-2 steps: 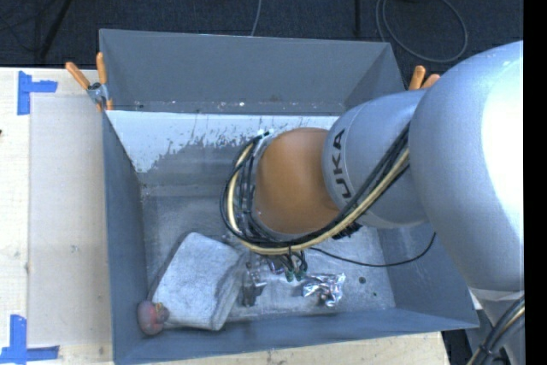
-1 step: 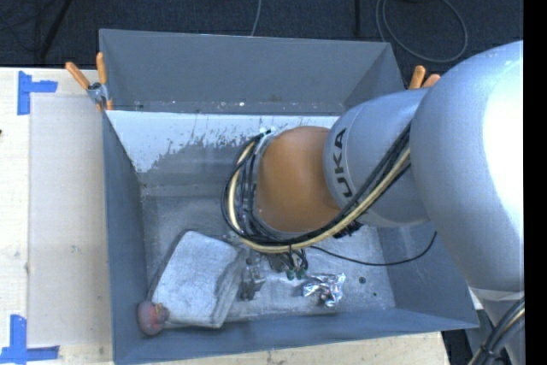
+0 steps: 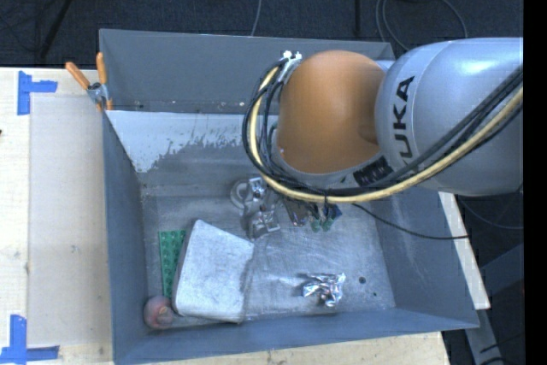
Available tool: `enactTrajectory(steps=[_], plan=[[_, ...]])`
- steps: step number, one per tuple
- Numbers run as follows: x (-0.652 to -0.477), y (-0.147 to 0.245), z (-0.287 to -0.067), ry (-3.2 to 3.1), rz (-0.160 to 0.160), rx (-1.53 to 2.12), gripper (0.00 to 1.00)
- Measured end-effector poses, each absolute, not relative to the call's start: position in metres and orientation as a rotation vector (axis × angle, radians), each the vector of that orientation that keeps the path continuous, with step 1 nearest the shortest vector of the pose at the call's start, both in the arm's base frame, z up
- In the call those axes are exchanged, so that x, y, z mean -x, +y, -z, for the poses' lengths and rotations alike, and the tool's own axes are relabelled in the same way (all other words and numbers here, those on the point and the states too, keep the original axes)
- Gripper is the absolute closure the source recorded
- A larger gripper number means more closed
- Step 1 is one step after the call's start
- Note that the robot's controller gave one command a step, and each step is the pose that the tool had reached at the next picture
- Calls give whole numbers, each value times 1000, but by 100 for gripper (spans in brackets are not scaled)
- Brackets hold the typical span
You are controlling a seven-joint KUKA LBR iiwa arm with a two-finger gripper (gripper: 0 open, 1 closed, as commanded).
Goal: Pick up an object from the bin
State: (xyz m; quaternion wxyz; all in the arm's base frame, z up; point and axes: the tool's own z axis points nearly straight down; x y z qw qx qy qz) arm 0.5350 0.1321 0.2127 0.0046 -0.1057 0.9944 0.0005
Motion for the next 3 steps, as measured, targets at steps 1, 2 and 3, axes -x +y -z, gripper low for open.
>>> enactTrajectory(steps=[1, 2, 3], plan=[[-533, 131, -208, 3124, 0, 330, 0], [-521, 141, -114, 3141, -1, -20, 0], [-474, 102, -112, 3112, -4, 279, 0]])
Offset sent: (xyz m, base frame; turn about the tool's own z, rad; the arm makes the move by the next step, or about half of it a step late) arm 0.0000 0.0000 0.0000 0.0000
